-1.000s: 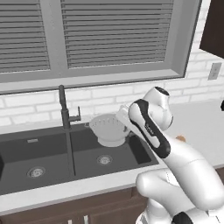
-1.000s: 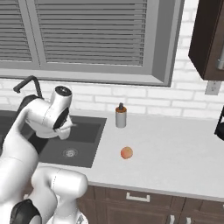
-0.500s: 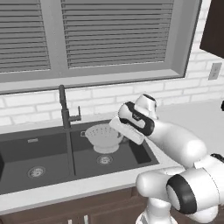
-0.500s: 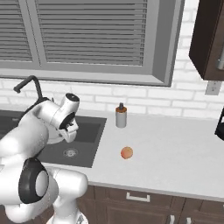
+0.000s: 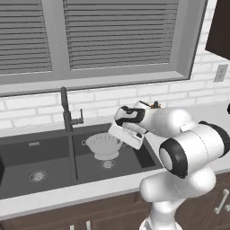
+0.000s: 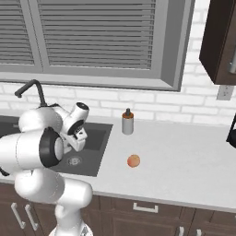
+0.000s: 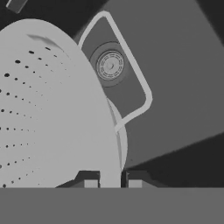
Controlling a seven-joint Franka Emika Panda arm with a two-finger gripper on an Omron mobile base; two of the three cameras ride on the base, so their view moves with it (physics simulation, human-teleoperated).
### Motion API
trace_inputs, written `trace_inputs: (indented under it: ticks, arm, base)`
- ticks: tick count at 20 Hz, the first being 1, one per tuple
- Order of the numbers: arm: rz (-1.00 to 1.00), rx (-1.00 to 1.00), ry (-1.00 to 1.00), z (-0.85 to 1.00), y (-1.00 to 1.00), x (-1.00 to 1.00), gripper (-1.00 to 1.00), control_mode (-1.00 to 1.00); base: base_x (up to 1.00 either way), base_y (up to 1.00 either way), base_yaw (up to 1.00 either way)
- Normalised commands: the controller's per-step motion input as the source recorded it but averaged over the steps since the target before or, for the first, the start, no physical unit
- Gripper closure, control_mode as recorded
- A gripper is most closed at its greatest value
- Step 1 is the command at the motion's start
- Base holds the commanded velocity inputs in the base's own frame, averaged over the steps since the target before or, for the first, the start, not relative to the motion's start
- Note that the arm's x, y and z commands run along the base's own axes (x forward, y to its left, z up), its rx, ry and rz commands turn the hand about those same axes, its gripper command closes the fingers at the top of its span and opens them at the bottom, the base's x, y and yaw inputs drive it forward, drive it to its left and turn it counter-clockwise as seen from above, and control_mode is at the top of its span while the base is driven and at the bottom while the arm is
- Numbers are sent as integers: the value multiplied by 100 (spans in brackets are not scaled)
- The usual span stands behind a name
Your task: Put the colander in the sink, put the peach in the colander, and turn on the sink faucet and pour water over the colander.
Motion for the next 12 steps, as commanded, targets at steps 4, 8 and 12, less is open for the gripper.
trace_inputs:
  ticks: [4,8,12]
  arm:
    - [0,0,-1,-61,27,31,100,-100]
    - [0,-3,0,-54,16,32,100,-100]
    - [0,-1,0,-24,1,42,100,-100]
  base:
    - [0,0,0]
    - [0,0,0]
    - [0,0,0]
